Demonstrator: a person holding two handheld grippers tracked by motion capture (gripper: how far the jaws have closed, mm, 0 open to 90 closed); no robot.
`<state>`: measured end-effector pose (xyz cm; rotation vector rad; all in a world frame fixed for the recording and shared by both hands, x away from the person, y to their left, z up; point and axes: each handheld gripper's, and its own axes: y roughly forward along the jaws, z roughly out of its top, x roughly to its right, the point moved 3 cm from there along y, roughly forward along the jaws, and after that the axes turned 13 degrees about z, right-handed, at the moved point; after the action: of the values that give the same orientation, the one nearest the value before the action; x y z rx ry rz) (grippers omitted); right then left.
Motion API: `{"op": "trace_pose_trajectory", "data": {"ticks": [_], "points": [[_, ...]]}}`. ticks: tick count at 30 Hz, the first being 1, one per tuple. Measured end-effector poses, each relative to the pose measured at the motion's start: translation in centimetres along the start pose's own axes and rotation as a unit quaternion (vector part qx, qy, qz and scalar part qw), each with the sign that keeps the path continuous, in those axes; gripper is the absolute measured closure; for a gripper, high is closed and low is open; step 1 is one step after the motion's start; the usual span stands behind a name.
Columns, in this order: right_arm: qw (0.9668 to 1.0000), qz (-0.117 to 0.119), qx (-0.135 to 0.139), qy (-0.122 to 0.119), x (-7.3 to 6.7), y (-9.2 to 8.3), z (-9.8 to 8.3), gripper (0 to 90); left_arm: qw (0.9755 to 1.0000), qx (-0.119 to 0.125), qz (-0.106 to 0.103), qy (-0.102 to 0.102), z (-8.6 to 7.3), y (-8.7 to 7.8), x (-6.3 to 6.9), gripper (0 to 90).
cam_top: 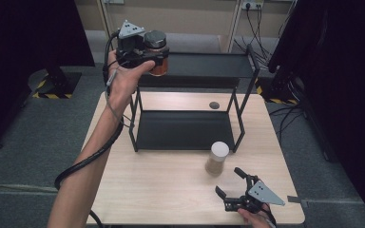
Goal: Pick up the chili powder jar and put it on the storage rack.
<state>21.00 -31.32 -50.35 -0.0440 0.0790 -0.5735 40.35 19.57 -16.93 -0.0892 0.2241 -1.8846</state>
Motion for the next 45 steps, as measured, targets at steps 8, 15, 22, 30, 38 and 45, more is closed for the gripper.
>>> {"op": "trace_pose_trajectory", "data": {"ticks": [8, 15, 22, 30, 38, 45], "points": [[1.0000, 0.000, 0.001, 0.001, 0.0, 0.0, 0.0, 1.0, 0.9999, -0.005, 0.014, -0.003, 0.0, 1.2, 0.0, 31.7], [1.0000, 0.000, 0.003, 0.003, 0.1, -0.1, 0.0, 1.0, 0.9996, -0.007, 0.028, -0.005, 0.0, 2.1, 0.1, 31.7], [1.0000, 0.000, 0.004, 0.003, 0.1, -0.2, 0.0, 1.0, 0.9991, -0.007, 0.040, -0.010, 0.0, 2.8, 0.2, 31.7], [1.0000, 0.001, 0.005, 0.003, 0.1, -0.2, 0.0, 0.9, 0.9990, -0.011, 0.043, -0.005, -0.2, 3.6, 0.6, 31.7], [1.0000, 0.003, 0.004, 0.003, 0.1, -0.2, 0.0, 1.0, 0.9989, -0.014, 0.044, 0.000, -0.4, 4.0, 1.0, 31.7], [1.0000, 0.002, 0.005, 0.003, 0.1, -0.2, 0.0, 1.0, 0.9988, -0.017, 0.046, 0.003, -0.6, 4.3, 1.2, 31.6]]}}
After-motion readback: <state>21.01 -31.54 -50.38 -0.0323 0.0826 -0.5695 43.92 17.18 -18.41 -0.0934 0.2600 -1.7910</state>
